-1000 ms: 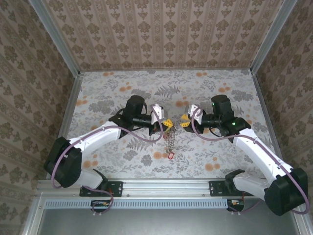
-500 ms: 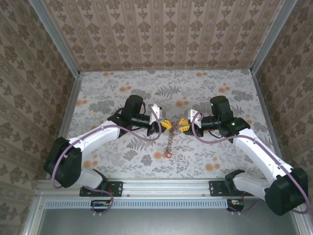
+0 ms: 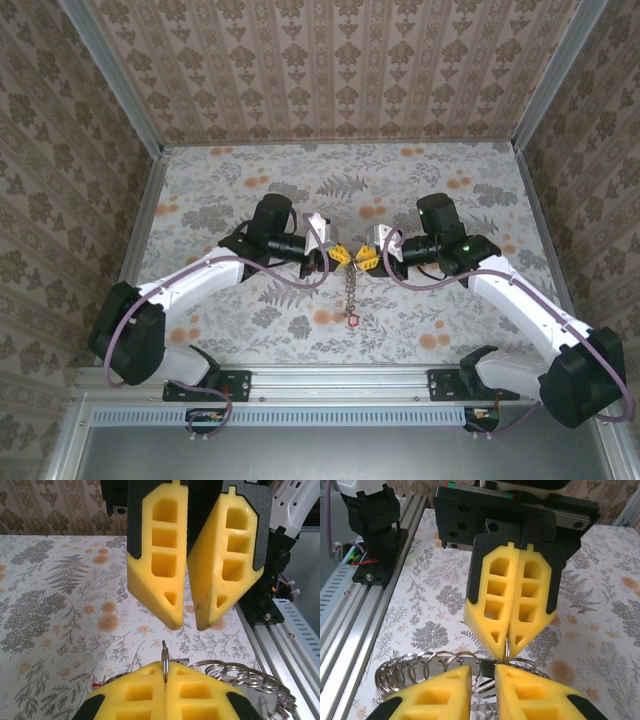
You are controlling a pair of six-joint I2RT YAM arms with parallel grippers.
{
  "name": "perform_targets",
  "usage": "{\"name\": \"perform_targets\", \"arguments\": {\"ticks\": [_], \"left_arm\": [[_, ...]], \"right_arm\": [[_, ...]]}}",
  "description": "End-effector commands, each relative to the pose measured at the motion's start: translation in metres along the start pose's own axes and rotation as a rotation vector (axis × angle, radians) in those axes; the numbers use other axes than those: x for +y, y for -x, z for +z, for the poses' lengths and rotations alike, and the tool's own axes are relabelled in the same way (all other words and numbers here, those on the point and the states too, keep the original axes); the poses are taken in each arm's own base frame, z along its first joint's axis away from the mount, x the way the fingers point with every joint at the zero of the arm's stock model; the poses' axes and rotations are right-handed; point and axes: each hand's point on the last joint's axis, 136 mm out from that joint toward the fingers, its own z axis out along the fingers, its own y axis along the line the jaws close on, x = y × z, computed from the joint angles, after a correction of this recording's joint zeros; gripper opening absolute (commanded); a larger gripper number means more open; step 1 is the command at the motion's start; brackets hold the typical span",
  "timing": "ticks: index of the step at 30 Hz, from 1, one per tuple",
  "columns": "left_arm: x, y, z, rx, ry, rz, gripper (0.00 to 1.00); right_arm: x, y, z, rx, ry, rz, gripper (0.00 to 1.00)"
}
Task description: Put the keys on the keyring
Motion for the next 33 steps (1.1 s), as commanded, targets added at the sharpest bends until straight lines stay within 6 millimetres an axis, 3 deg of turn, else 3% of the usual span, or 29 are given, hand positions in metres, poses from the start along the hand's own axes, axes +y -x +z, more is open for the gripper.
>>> {"name": "perform_targets", "arguments": {"ticks": [1, 7, 19, 33], "left_arm": [[-0.004, 0.028, -0.009, -0.069, -0.009, 0.089, 0.00], [-0.007, 0.031, -0.009, -0.084, -0.028, 0.092, 0.00], [0.002, 0.035, -0.008, -0.129, 0.011, 0.104, 0.00], [-0.007, 0.036, -0.011, -0.152, -0.066, 0.082, 0.00]], "right_arm": [[-0.004, 0.007, 0.004, -0.023, 0.013, -0.006, 0.20], [-0.018, 0.001, 0.015, -0.035, -0.012, 0.049, 0.17], [-0.011, -0.032, 0.029, 0.041, 0.056, 0.171, 0.12], [-0.028, -0.023, 0.024, -0.012, -0.002, 0.259, 0.12]]}}
